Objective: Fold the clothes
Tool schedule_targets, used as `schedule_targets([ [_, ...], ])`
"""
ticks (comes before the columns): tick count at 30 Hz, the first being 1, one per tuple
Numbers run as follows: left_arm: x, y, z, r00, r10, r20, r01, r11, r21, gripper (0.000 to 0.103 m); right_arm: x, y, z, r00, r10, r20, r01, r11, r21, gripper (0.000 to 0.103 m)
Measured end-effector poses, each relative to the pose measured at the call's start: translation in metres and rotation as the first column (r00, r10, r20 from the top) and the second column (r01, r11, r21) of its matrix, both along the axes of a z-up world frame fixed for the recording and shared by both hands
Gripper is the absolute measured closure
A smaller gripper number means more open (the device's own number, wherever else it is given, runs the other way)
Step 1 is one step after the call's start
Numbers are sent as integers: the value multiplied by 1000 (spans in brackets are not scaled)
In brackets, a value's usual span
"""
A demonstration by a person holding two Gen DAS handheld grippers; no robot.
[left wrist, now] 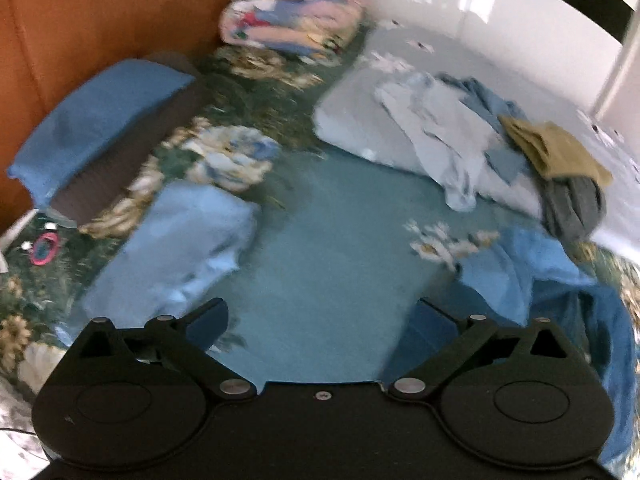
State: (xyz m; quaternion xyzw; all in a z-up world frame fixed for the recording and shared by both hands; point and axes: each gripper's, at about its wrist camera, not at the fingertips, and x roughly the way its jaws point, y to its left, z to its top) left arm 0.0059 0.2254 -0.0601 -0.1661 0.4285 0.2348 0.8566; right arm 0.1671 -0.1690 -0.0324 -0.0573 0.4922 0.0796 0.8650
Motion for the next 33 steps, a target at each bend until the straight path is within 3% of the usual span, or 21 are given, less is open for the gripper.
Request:
schedule_targets([
  [9, 78, -74, -7, 988, -143, -60, 144, 989, 18, 5, 36, -76, -48, 989, -121, -82, 122, 993, 8, 18],
  [17, 179, -150, -19, 965, -247, -91, 252, 967, 42, 5, 84, -153, -124, 951, -243, -193, 251, 968, 16, 18],
  [25, 286, -239, -51, 908, -408, -98, 405, 913, -44, 7, 112, -194, -197, 924, -204, -324, 231, 972, 46, 26],
  [30, 337, -289, -67, 860, -504, -81, 498, 863, -80, 8, 120, -195, -219, 926, -148, -348, 187, 979, 82, 27],
  [33, 360, -303, -81, 848, -521, -96, 517, 854, -62, 8, 127, -196, -225, 930, -130, -344, 171, 981, 94, 27],
])
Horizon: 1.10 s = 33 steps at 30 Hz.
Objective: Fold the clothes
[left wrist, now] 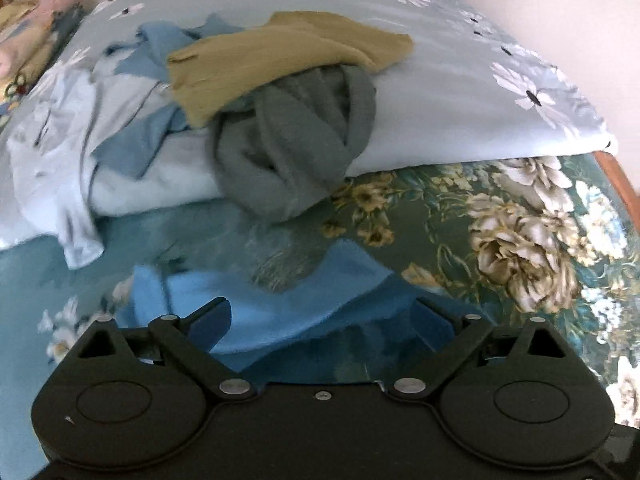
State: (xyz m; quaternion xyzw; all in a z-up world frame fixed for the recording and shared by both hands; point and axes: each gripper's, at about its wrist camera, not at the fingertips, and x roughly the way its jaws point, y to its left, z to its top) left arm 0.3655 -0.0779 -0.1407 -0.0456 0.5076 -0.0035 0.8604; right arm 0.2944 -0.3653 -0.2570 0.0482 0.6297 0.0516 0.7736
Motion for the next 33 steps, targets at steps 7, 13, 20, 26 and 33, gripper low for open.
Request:
schedule_targets([
  [7, 43, 19, -26, 994, 107, -37, -104, 992, 73, 8, 29, -3, 6, 998, -7, 64, 1, 995, 99, 27],
  [13, 43, 72, -19, 965, 261, -17, -258, 960, 106, 7, 77, 19, 10, 989, 59, 134, -86, 975, 204, 27],
  [20, 21, 140, -24, 919, 391, -60, -379, 914, 145, 7, 143, 67, 7, 968, 167, 187, -218, 930, 297, 27],
  [26, 16, 154, -41, 917, 382, -119, -369, 922, 114, 7, 182, 112, -8, 963, 218, 162, -263, 897, 356, 27],
  [33, 32, 140, -67, 926, 343, -161, -324, 937, 130, 7, 199, 155, -29, 937, 329, 115, -349, 876, 334, 40],
])
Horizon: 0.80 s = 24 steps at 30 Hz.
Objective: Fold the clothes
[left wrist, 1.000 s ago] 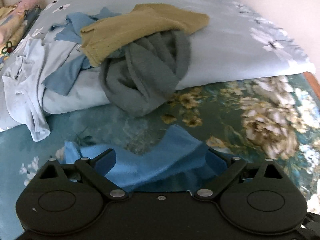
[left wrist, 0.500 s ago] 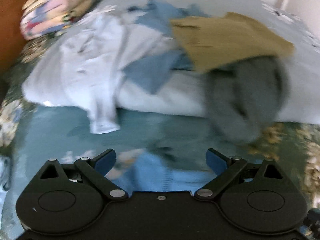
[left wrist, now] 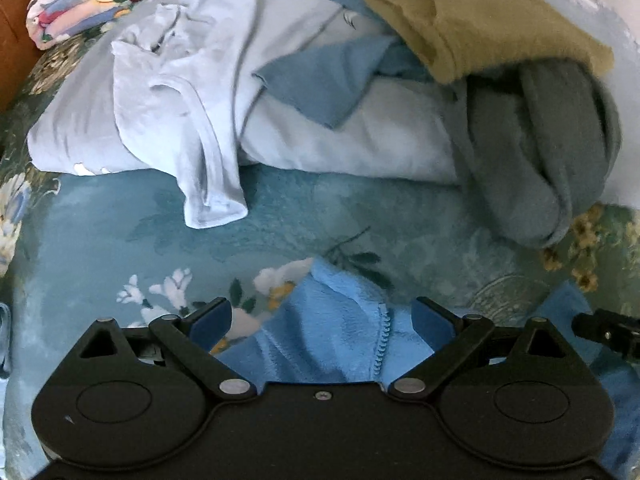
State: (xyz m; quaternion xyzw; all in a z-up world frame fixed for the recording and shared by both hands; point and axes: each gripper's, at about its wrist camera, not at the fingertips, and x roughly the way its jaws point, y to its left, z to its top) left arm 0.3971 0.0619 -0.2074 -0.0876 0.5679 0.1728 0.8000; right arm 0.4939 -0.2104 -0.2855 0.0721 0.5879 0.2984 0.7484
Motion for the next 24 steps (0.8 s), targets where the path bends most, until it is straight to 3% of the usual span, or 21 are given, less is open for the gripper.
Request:
schedule_targets([
  [2, 2, 1, -4, 1000, 20, -2, -20, 1000, -20, 7, 1, 5, -2, 1000, 18, -6, -18, 1000, 0, 44],
  [7, -1, 5, -8, 999, 51, -15, -52, 998, -47, 7, 0, 8, -3, 998, 52, -42, -51, 998, 24, 76],
  [12, -2, 4, 1, 998, 64, 9, -63, 996, -56, 7, -2, -1, 6, 1000, 7, 29, -8, 1000, 31, 85],
  [18, 4, -16, 19, 997, 34, 63, -27, 994, -109, 7, -6, -6, 17, 996, -29, 89, 26, 999, 32, 80],
  [22, 11, -39, 28, 997, -28, 77, 39, 989, -140, 7, -28, -30, 38, 981, -75, 177, 70, 997, 33, 62],
  [24, 16, -51, 31, 995, -63, 77, 74, 984, -159, 7, -45, -55, 45, 972, -126, 197, 122, 992, 28, 61],
])
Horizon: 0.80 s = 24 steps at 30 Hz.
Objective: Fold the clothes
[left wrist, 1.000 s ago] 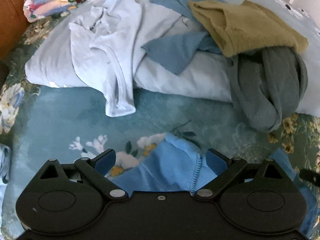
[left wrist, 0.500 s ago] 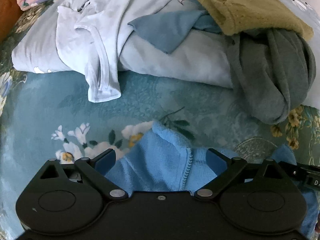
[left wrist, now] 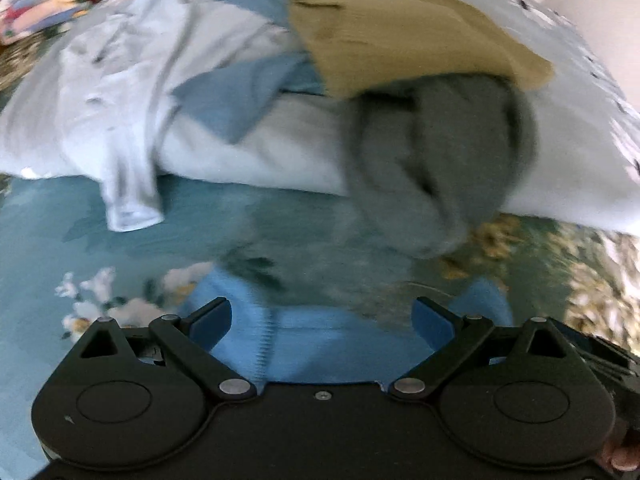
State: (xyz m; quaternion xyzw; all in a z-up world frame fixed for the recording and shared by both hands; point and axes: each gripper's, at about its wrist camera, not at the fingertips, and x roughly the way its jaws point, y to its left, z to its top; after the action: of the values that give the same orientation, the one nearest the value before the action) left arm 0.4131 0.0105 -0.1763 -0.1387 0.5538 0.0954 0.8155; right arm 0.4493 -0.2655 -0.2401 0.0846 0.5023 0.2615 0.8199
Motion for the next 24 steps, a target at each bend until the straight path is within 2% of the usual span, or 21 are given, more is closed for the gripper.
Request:
schedule_targets([
  [2, 7, -16, 0, 999, -37, -8, 36, 999, -25, 7, -20, -30, 2, 998, -56, -11, 56, 998, -15, 60],
  [4, 15, -35, -1, 997, -72, -23, 71, 996, -48, 7, -45, -62, -4, 994, -106, -38, 104, 992, -68, 59],
  [7, 28, -65, -5, 990, -134, -49, 130, 989, -71, 7, -83, -92, -11, 981, -159, -108, 144, 980, -141, 58],
  [10, 42, -101, -14, 976, -198, -89, 193, 979, -60, 7, -124, -119, -24, 957, -214, -196, 179, 967, -183, 58],
  [14, 59, -141, -34, 960, -233, -157, 236, 972, 0, 8, -162, -138, -35, 928, -259, -268, 217, 960, -176, 56],
  [18, 73, -168, -64, 935, -222, -276, 257, 962, 97, 9, -171, -134, -36, 935, -244, -257, 203, 963, -175, 54],
  [22, 79, -178, -85, 914, -181, -363, 263, 946, 190, 22, -168, -122, -36, 949, -178, -260, 140, 977, -158, 55],
  [24, 80, -179, -91, 914, -162, -373, 255, 942, 217, 29, -169, -118, -36, 952, -139, -272, 105, 985, -136, 61],
])
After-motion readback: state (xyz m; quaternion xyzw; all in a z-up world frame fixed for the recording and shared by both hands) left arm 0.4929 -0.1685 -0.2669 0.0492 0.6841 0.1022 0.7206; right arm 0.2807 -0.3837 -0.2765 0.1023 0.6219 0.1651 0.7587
